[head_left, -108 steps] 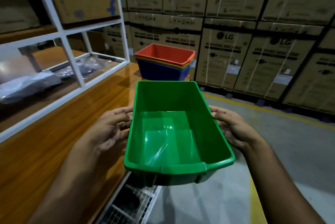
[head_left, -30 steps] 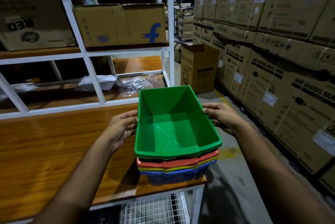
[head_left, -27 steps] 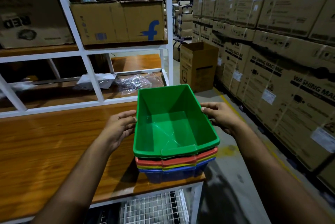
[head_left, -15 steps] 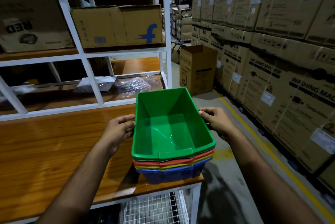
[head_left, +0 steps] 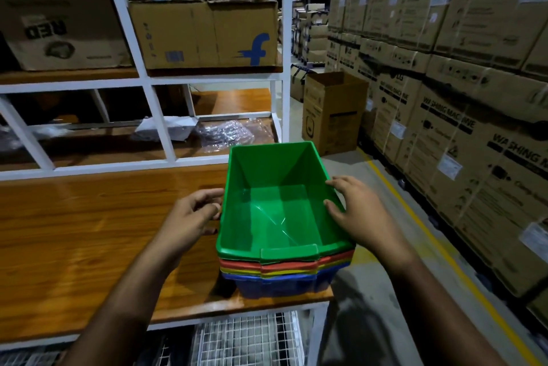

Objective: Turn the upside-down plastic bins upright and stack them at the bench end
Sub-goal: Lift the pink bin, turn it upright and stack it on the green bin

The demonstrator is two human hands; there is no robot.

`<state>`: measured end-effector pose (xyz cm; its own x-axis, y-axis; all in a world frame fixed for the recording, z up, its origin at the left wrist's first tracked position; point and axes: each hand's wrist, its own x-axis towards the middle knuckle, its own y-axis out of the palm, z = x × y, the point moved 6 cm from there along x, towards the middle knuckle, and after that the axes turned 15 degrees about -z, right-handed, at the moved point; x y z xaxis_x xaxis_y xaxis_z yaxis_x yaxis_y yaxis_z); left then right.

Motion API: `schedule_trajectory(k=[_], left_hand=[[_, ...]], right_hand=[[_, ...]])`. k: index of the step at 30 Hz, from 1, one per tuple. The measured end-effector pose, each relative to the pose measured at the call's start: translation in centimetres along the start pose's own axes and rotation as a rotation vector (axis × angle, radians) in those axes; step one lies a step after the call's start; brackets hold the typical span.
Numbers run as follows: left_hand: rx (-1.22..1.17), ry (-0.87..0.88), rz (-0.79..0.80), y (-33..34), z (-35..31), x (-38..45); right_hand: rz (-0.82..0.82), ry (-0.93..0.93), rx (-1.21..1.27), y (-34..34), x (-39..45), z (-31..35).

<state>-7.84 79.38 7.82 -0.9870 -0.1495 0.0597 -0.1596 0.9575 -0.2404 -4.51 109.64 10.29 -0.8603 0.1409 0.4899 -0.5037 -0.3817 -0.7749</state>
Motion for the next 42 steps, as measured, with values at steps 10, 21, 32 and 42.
schedule_trajectory(k=[10,21,32,42], left_hand=[[0.250,0.265,-0.096,-7.3,1.0,-3.9],[0.879,0.458,-0.406,-29.6,6.3,-5.3],[1.075,0.300,-0.476,-57.9,14.6,-2.9],[1.126,0.129,-0.613,-80.1,23.1,1.8]], right_hand=[[0.000,-0.192,-0.006,2.3,-3.3,10.5],[0.155,-0.421,0.097,14.0,-8.2,35.1],[0.186,-0.532,0.186,27.1,-11.5,63.4],[0.290,-0.671,0.263,42.3,-13.5,86.0]])
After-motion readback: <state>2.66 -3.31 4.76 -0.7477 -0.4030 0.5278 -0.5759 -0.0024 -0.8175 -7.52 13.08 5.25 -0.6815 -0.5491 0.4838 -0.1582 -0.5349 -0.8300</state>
